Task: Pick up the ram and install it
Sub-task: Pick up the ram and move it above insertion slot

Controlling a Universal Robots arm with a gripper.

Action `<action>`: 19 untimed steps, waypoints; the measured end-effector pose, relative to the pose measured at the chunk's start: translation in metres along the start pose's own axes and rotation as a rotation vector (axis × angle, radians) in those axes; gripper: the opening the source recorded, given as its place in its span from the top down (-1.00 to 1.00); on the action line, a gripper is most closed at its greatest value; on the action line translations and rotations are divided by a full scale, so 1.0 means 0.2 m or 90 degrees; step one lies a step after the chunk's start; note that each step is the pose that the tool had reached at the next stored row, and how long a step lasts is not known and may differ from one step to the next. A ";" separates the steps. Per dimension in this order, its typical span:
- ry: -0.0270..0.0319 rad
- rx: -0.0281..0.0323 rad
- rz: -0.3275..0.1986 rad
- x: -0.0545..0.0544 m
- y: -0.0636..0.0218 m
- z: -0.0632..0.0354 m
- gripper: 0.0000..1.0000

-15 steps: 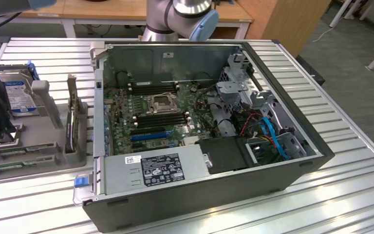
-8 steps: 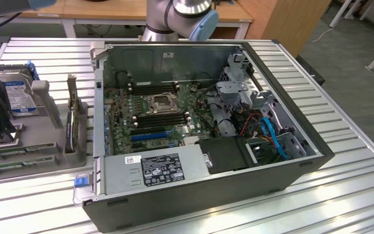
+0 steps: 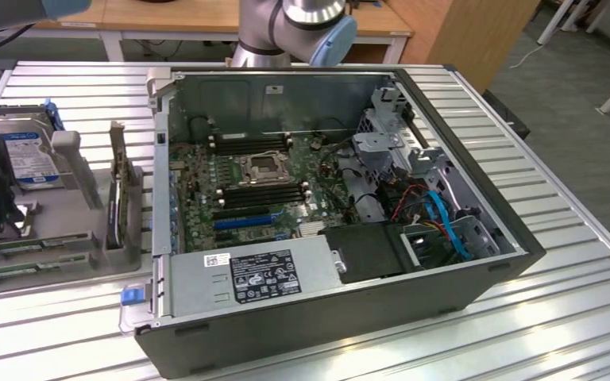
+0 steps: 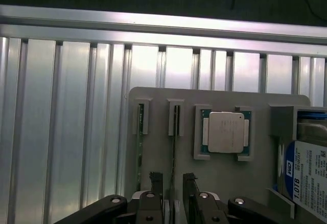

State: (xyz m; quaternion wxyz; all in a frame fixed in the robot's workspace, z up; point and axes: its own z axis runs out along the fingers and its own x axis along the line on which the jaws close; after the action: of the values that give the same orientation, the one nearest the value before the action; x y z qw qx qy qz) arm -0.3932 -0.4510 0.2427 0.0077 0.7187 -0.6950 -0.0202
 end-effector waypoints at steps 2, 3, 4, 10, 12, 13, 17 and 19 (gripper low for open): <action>0.0000 0.0000 0.000 0.01 0.000 0.000 0.40; 0.0000 0.0000 0.000 0.02 0.001 0.000 0.40; 0.0000 0.0000 0.000 0.02 0.001 0.000 0.40; 0.0004 -0.0004 0.000 0.05 0.002 -0.001 0.40; 0.0005 -0.0005 0.000 0.06 0.002 -0.001 0.40; 0.0006 -0.0005 0.000 0.06 0.002 -0.001 0.40; 0.0009 -0.0006 0.000 0.08 0.003 -0.001 0.40; 0.0010 -0.0006 0.000 0.09 0.003 -0.001 0.40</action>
State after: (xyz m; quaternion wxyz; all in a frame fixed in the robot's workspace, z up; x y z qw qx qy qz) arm -0.3932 -0.4684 0.2427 0.0086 0.7187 -0.6950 -0.0200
